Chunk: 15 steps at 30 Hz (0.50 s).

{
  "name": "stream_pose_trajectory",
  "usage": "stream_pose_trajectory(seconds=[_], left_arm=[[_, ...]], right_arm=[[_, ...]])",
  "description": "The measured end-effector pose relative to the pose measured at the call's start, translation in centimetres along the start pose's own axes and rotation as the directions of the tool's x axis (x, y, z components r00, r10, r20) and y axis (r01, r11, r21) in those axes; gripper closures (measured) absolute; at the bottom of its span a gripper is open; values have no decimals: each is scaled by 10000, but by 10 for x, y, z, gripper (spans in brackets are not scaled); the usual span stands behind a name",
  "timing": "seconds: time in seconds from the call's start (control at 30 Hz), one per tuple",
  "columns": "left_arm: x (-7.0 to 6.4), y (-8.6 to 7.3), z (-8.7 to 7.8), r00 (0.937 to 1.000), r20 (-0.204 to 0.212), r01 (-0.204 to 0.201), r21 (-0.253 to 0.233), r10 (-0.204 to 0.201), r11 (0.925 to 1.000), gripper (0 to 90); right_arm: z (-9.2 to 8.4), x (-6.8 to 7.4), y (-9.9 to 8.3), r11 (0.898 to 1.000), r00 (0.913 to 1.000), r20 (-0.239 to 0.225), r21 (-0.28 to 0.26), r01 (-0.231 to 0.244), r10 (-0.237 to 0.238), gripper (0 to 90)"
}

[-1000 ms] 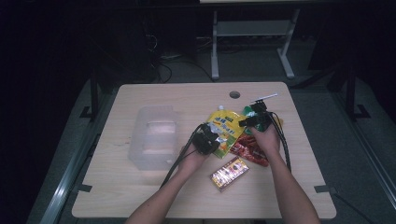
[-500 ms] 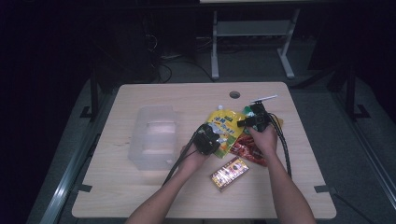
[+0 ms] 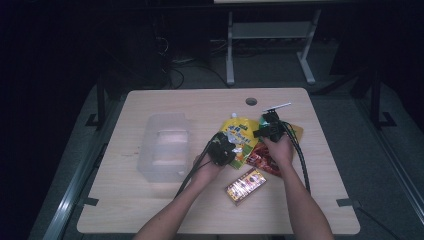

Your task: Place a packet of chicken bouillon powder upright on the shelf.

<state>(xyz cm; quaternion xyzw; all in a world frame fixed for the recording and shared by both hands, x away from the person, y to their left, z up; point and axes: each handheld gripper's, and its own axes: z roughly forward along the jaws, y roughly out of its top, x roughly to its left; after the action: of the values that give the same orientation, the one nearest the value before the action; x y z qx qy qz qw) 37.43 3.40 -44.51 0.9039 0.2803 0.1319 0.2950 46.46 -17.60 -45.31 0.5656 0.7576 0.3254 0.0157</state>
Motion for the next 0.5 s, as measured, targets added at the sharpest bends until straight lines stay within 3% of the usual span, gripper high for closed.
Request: stream_pose_trajectory(seconds=[0.33, 0.5], left_arm=[[0, 0, -1, 10000, -2, -79, 63, 79, 9999, 888], [-1, 1, -4, 9998, 172, 123, -140, -121, 9998, 839]], right_arm=[[-2, 3, 0, 9999, 9999, 83, -63, 127, -126, 892], [-8, 2, 0, 9998, 9999, -110, -171, 113, -115, 894]])
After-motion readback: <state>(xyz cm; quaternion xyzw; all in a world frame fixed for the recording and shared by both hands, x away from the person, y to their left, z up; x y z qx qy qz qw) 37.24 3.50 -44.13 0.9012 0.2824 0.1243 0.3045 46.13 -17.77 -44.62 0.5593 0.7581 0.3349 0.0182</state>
